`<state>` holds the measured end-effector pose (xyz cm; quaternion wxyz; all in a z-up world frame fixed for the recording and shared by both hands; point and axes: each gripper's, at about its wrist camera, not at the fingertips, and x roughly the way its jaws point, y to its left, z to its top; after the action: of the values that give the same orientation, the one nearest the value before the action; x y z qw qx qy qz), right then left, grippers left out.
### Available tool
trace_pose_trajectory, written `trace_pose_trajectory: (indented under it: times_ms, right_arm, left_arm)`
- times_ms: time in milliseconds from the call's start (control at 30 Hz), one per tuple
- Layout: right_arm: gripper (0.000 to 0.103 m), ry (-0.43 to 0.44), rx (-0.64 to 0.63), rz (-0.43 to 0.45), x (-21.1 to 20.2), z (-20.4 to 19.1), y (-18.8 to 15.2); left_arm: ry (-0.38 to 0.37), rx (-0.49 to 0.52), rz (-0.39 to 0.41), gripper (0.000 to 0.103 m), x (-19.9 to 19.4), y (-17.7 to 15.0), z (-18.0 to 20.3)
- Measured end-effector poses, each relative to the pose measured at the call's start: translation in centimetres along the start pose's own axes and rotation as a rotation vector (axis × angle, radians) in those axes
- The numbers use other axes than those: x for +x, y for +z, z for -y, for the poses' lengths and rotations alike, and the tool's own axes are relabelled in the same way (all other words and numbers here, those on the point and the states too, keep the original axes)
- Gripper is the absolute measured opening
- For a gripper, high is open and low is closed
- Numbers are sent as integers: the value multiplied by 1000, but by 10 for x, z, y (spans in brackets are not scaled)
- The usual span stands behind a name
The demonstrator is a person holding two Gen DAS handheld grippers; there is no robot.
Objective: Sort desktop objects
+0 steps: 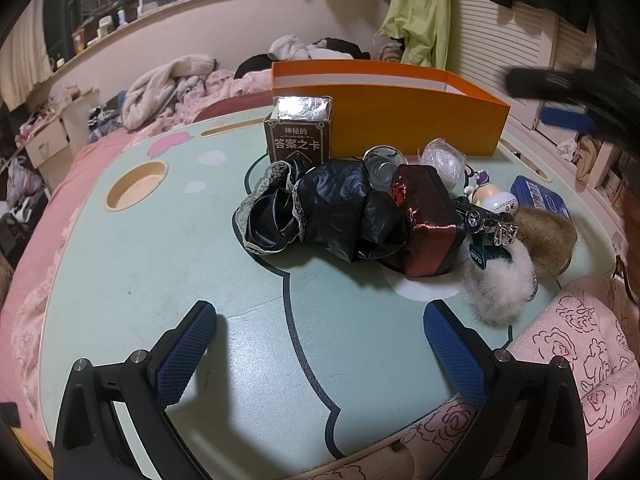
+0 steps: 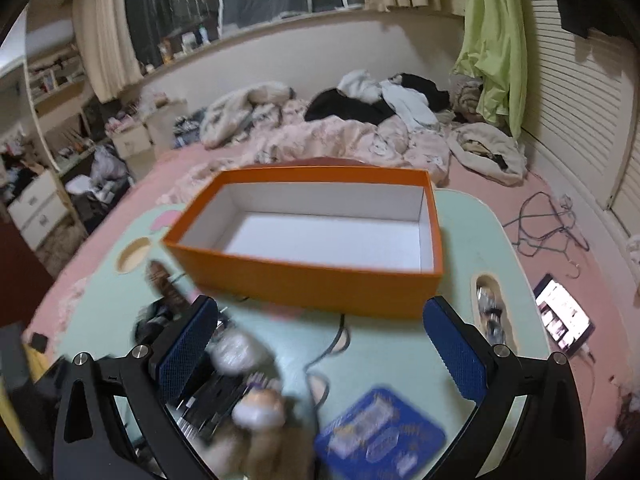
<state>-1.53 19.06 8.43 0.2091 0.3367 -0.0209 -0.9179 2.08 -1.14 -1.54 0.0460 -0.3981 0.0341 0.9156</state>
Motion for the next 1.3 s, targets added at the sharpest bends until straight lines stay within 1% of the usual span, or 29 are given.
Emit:
trace_pose_trajectory:
  times_ms: [67, 100, 200, 300, 333, 367, 400, 433, 467, 633, 1200, 1300]
  right_arm:
    - [102, 26, -33, 21, -16, -1, -20]
    - [102, 9, -59, 28, -23, -1, -32]
    - [102, -59, -118, 40, -36, 2, -63]
    - [102, -154, -110, 72, -40, 11, -88]
    - [102, -190, -102, 71, -35, 14, -97]
    - [102, -208, -87, 43, -27, 17, -102]
    - [102, -206, -66, -17, -12, 22, -107]
    - [102, -215, -79, 6, -8, 21, -109]
    - [103, -195, -82, 3, -2, 20, -107]
    - [103, -192, -89, 4, 16, 21, -106]
    - [103, -189, -91, 9, 19, 21, -111]
    - [103, -189, -91, 10, 19, 21, -111]
  left_arm:
    - [0, 0, 0, 103, -1, 0, 0]
    - [0, 0, 0, 103, 0, 0, 0]
    - [0, 0, 0, 103, -1, -1, 0]
    - [0, 0, 1, 103, -1, -1, 0]
    - [0, 0, 1, 103, -1, -1, -1]
    - [0, 0, 1, 103, -2, -1, 0]
    - [5, 2, -6, 103, 0, -1, 0]
    - [7, 2, 0, 103, -3, 0, 0]
    - [7, 1, 2, 103, -7, 3, 2]
    - [6, -4, 2, 103, -9, 3, 3]
    - [8, -6, 3, 103, -11, 2, 3]
    - [12, -10, 7, 103, -19, 1, 4]
